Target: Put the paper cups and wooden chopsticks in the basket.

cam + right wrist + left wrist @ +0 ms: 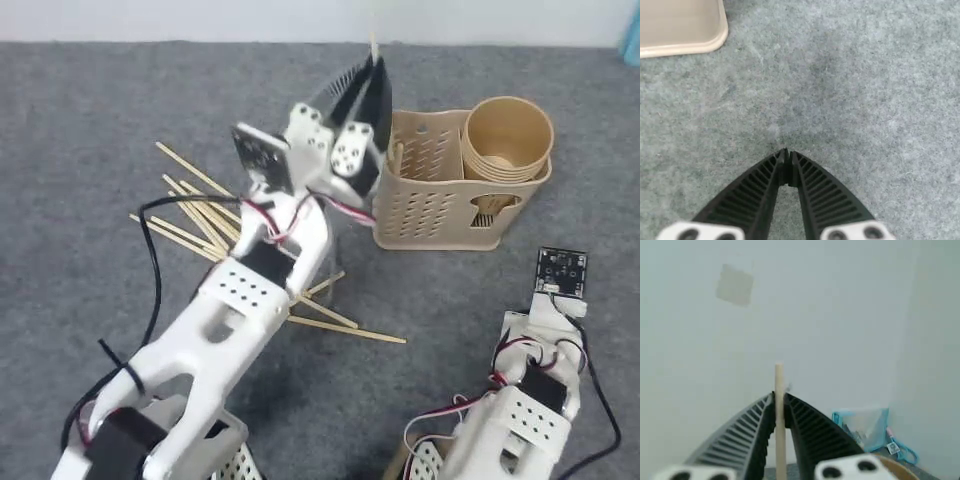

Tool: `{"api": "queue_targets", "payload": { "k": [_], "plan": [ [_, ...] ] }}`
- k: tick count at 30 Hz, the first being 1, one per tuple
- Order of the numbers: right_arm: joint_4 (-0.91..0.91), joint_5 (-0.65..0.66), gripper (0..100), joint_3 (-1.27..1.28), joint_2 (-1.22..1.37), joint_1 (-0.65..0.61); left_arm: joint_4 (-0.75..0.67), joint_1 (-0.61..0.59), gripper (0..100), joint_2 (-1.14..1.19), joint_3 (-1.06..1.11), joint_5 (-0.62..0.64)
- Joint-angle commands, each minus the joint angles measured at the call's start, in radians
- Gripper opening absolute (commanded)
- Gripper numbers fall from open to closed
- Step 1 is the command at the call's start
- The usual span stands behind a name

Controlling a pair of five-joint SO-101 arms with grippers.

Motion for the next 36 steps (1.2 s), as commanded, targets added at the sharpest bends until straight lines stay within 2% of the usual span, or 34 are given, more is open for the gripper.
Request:
{"api": "queue_targets", "payload": {
  "k": [1, 3, 5, 8, 14, 19, 25, 30, 36],
  "plan": [
    [-0.019, 0.014, 0.9, -0.008, -0.022, 0.008, -0.040, 0.011, 4, -0.008, 0.050, -0.011],
    [-0.019, 0.014, 0.9, -0.008, -0.022, 0.008, -0.028, 0.003, 12, -0.008, 0.065, -0.002],
    [-0.019, 0.014, 0.9, -0.008, -0.022, 0.008, 0.064, 0.000, 22, -0.017, 0.056, 0.000],
    [-0.018, 0.014, 0.9, -0.008, -0.022, 0.008, 0.219, -0.023, 27, -0.018, -0.025, 0.055],
    [-0.018, 0.014, 0.9, -0.008, -0.022, 0.008, 0.414, -0.167, 17, -0.040, -0.260, 0.178],
    [-0.018, 0.014, 0.9, -0.008, -0.022, 0.008, 0.717, -0.338, 2, -0.164, -0.364, 0.259],
    [-0.018, 0.014, 0.9, -0.008, -0.022, 0.008, 1.057, -0.562, 1, -0.259, -0.383, 0.384],
    [-0.018, 0.014, 0.9, -0.008, -0.022, 0.008, 1.192, -0.732, 1, -0.155, -0.380, 0.450],
    [-0.016, 0.014, 0.9, -0.008, -0.022, 0.010, 1.203, -0.793, 2, 0.187, -0.440, 0.494]
  ]
}}
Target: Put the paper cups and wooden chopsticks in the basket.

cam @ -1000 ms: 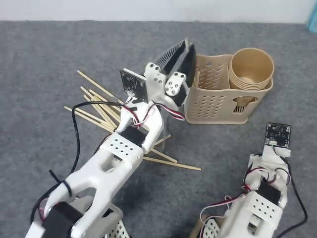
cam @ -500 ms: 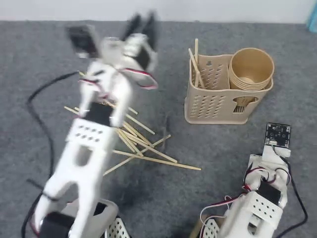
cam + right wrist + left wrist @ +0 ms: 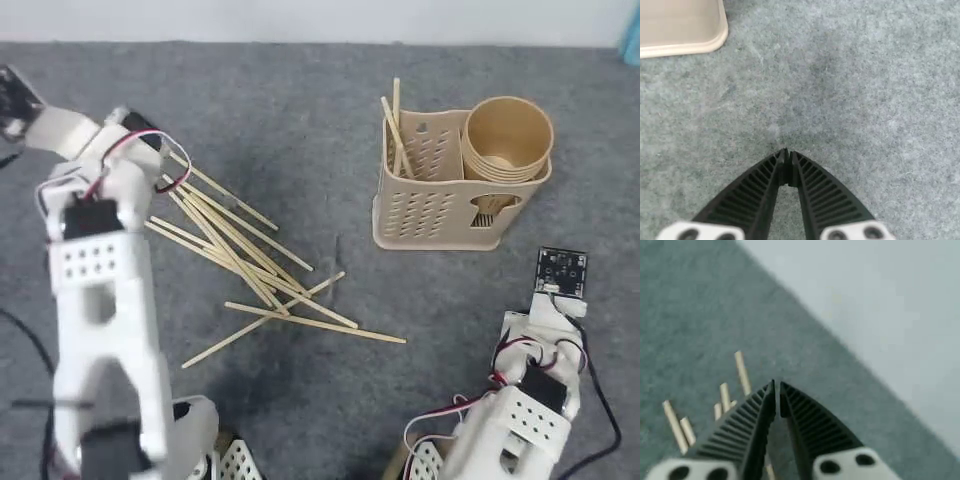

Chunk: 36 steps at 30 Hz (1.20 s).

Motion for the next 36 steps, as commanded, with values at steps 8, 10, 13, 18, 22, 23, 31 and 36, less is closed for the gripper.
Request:
{"api": "queue_targets", "payload": {
  "k": [8, 10, 13, 18, 22, 23, 31, 36],
  "plan": [
    [-0.016, 0.014, 0.9, -0.008, -0.022, 0.013, 0.132, -0.037, 2, 0.605, -0.412, 0.114],
    [-0.016, 0.014, 0.9, -0.008, -0.022, 0.013, 0.178, -0.031, 2, 0.692, -0.510, 0.135],
    [-0.016, 0.014, 0.9, -0.008, -0.022, 0.012, 0.235, -0.025, 2, 0.793, -0.642, 0.147],
    [-0.016, 0.015, 0.9, -0.008, -0.022, 0.008, 0.285, -0.021, 2, 0.931, -0.809, 0.166],
    [-0.016, 0.015, 0.9, -0.008, -0.022, 0.008, 0.285, -0.025, 2, 1.031, -0.917, 0.180],
    [-0.016, 0.015, 0.9, -0.008, -0.022, 0.008, 0.285, -0.023, 2, 1.051, -0.941, 0.180],
    [-0.016, 0.015, 0.9, -0.008, -0.022, 0.007, 0.285, -0.020, 2, 1.155, -1.112, 0.180],
    [-0.016, 0.015, 0.9, -0.008, -0.022, 0.005, 0.290, -0.018, 6, 1.252, -1.216, 0.181]
  ]
}}
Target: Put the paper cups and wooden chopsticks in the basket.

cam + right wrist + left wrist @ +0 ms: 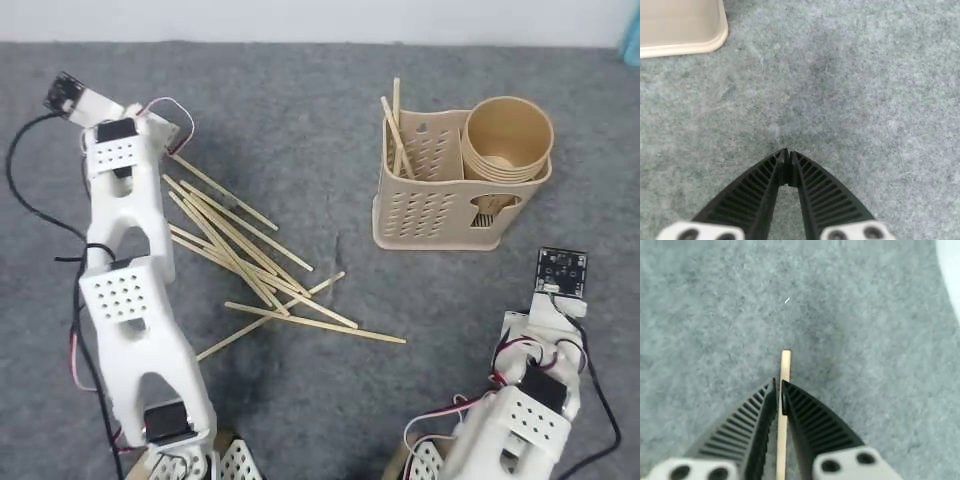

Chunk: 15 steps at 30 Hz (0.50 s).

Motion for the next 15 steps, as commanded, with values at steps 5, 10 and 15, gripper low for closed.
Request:
{"api": "queue_targets", "payload": {
  "k": [5, 10, 15],
  "plan": [
    [-0.016, 0.015, 0.9, -0.008, -0.022, 0.005, 0.130, 0.035, 18, 0.120, -0.255, 0.012],
    [-0.016, 0.015, 0.9, -0.008, -0.022, 0.005, 0.181, 0.044, 18, 0.241, -0.443, 0.012],
    [-0.016, 0.015, 0.9, -0.003, -0.022, 0.007, 0.264, 0.038, 10, 0.353, -0.611, 0.012]
  ]
}}
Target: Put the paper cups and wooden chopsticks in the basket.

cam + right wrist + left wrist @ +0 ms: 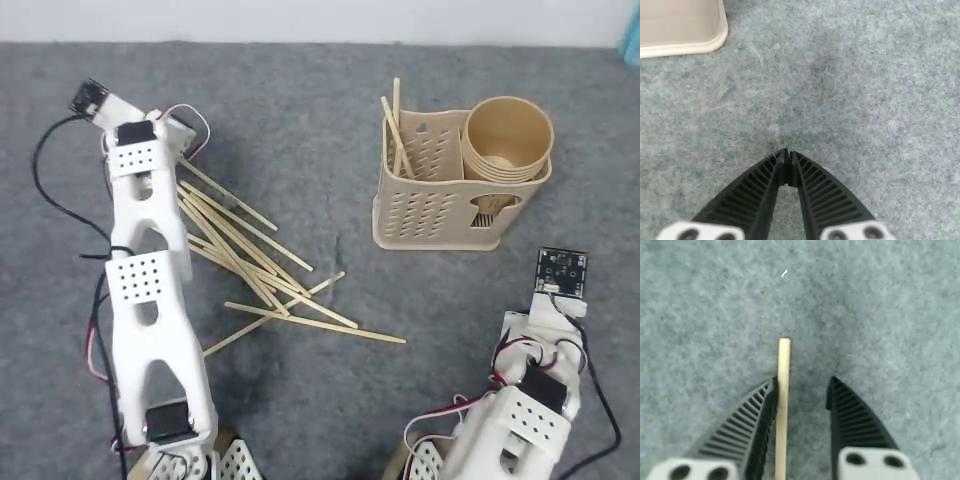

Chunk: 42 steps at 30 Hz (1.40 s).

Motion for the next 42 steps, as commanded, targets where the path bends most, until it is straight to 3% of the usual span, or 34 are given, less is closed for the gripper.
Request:
{"api": "queue_targets", "payload": {
  "k": [1, 13, 18, 20, 22, 28, 33, 42],
  "plan": [
    [-0.016, 0.015, 0.9, -0.005, -0.022, 0.007, 0.061, 0.003, 8, 0.029, -0.142, 0.012],
    [-0.016, 0.015, 0.9, -0.005, -0.022, 0.007, 0.161, 0.009, 2, 0.101, -0.272, 0.008],
    [-0.016, 0.015, 0.9, -0.005, -0.022, 0.007, 0.341, 0.021, 1, 0.095, -0.417, 0.003],
    [-0.016, 0.015, 0.9, -0.005, -0.022, 0.007, 0.448, 0.040, 1, 0.092, -0.527, -0.037],
    [-0.016, 0.015, 0.9, -0.005, -0.022, 0.007, 0.539, 0.075, 1, 0.046, -0.507, -0.094],
    [-0.016, 0.015, 0.9, -0.005, -0.022, 0.007, 0.554, 0.115, 1, -0.091, -0.504, -0.130],
    [-0.016, 0.015, 0.9, -0.005, -0.022, 0.007, 0.555, 0.126, 1, -0.279, -0.354, -0.133],
    [-0.016, 0.015, 0.9, -0.005, -0.022, 0.007, 0.546, 0.222, 1, -0.830, 0.272, -0.219]
  ]
}}
